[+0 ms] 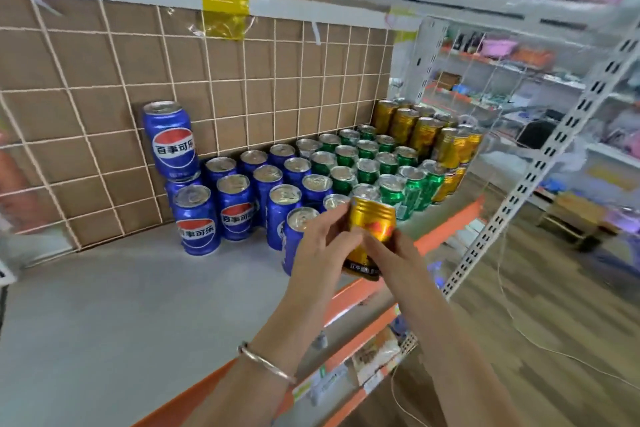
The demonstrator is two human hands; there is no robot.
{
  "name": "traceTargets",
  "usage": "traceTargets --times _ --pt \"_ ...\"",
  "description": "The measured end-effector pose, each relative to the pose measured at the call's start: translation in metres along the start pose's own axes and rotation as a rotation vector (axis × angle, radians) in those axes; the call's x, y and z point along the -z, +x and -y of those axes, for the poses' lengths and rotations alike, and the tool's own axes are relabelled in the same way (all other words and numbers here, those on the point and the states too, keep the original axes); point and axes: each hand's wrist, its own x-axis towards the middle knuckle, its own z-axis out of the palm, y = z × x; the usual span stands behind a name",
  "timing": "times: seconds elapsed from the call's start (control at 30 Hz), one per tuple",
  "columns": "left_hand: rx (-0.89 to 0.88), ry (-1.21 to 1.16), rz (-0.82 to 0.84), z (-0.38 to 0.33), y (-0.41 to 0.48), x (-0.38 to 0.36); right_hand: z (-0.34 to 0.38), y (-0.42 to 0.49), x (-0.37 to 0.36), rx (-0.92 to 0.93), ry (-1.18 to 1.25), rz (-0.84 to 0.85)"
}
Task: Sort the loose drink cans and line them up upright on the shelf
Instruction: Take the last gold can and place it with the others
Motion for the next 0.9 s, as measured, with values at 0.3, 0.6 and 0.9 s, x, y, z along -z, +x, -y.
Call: traceTargets --times 0.3,0.6,0.9 --pt "-0.070 0.077 0.207 -0.006 0.087 -0.052 0.020 0.100 0.061 0.004 0.007 -0.101" --pt "-0.083 0.412 0.259 0.018 0.162 -0.085 0.068 0.231 0.118 0.109 -0.061 0.050" --pt "-0.182 1.422 -0.067 0.058 0.183 -0.108 0.103 0.391 0.148 0.108 -0.145 0.205"
